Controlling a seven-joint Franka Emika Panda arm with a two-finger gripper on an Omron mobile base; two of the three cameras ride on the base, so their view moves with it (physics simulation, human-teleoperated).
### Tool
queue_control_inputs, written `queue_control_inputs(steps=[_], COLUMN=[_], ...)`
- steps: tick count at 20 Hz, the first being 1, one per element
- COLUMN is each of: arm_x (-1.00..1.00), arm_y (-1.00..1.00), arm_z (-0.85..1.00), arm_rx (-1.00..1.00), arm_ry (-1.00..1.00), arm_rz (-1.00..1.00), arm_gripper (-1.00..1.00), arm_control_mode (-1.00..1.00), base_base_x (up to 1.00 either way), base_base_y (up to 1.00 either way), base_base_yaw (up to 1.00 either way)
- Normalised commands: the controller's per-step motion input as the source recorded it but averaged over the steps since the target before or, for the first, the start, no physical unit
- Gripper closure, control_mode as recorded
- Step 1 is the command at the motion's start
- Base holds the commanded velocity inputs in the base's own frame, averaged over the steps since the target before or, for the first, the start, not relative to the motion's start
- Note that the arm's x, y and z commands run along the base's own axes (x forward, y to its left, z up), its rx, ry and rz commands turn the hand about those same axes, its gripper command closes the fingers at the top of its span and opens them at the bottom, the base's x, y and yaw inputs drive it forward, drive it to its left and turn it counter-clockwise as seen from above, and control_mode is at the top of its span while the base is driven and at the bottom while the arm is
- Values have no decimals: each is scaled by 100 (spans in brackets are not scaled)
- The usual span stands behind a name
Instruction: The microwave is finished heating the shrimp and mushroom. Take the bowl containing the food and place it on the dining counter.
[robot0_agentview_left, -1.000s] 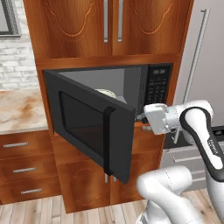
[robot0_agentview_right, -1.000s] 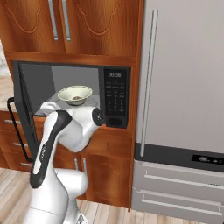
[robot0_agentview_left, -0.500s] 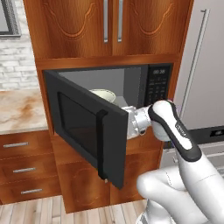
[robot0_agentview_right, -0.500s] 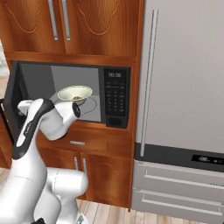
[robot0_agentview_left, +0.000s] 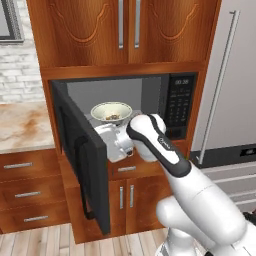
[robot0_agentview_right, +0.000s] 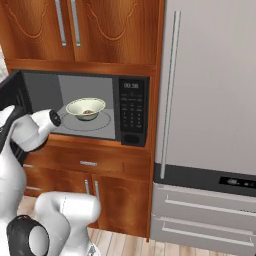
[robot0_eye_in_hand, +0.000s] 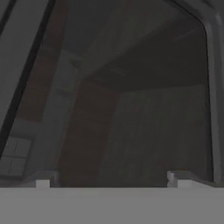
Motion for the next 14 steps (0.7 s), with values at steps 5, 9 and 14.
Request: queue_control_inputs(steps=[5, 9, 14], arm_x=[16, 18, 6], arm_y=[31, -100, -100], arm_z=[-7, 9, 35], arm_rx=[-6, 0, 0], arm_ry=[1, 0, 5], arm_rz=[0, -38, -45], arm_gripper=[-100, -100, -100], arm_control_mode=[-100, -100, -100], base_base_x=[0, 0, 0], base_base_y=[0, 0, 0], base_base_yaw=[0, 0, 0])
